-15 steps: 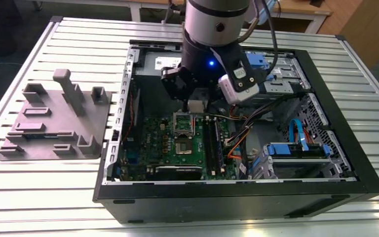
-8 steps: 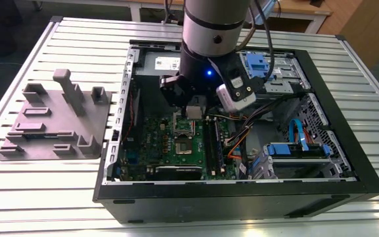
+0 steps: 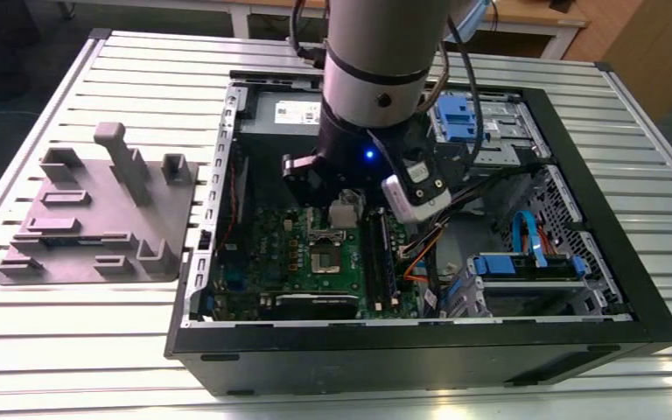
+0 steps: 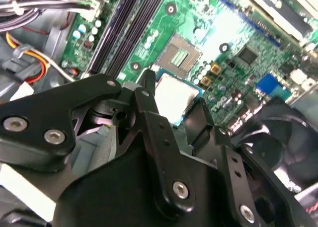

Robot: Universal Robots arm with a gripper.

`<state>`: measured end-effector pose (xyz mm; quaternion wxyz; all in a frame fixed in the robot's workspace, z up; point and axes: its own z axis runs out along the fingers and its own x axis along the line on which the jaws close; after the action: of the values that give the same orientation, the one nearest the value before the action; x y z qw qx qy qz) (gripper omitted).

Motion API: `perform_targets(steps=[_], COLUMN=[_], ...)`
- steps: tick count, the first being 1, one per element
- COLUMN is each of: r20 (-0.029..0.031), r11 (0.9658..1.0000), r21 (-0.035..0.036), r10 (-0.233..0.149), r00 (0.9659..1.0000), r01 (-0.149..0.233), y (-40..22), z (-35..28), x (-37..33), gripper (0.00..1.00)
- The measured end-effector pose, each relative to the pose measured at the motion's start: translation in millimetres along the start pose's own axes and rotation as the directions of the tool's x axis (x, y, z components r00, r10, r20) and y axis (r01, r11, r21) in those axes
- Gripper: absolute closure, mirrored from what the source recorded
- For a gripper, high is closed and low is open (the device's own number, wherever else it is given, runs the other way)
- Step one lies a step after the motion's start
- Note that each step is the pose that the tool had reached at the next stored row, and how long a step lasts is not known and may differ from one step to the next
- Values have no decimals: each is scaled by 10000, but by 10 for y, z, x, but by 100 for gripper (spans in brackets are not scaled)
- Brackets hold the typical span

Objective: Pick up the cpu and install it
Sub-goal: 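Place the cpu into insertion slot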

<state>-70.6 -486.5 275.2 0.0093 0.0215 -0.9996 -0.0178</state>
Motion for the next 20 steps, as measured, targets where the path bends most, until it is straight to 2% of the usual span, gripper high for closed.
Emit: perform_targets(steps=[20], r20=[-1], r11=[10000], r21=[2], r10=[8], r00=[10000], r01=[-8], y=[-52], z=[361], x=[31], gripper=[53])
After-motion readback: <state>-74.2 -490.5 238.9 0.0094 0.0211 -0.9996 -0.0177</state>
